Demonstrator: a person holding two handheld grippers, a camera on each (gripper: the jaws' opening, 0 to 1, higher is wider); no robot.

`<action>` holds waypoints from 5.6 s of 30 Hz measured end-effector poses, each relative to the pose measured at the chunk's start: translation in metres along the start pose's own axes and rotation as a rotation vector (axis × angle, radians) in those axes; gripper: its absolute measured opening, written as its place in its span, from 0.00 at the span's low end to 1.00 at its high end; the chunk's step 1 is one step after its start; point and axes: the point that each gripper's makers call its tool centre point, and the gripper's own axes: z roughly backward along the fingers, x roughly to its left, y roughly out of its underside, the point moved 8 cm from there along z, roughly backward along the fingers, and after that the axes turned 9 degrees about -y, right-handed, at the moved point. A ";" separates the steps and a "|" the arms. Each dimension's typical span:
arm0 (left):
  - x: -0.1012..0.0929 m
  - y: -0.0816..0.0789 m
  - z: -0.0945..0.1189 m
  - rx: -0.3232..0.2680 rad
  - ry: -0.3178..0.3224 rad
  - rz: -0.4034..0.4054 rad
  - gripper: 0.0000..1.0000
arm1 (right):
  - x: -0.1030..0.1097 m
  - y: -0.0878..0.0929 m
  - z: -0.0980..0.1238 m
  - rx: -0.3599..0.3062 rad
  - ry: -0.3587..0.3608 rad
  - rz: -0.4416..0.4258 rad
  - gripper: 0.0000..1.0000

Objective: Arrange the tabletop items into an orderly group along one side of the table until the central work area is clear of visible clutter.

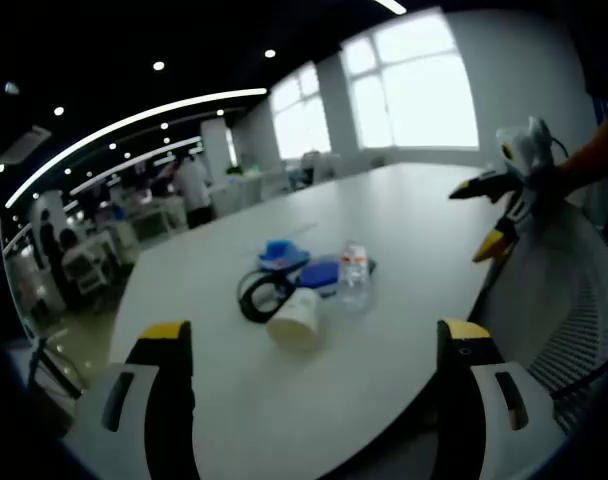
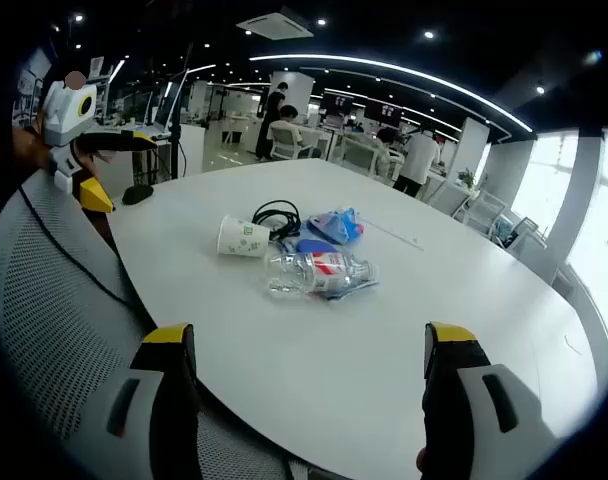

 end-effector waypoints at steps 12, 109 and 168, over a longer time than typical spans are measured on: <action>0.000 0.000 0.000 -0.002 -0.001 0.002 1.00 | 0.000 0.000 0.000 0.006 0.000 0.003 0.94; -0.001 -0.001 -0.001 -0.005 0.002 0.015 0.98 | -0.050 -0.007 -0.147 0.003 0.017 -0.626 0.74; -0.004 0.006 -0.001 0.084 0.057 0.038 0.73 | -0.070 -0.015 -0.221 0.162 0.181 -1.066 0.48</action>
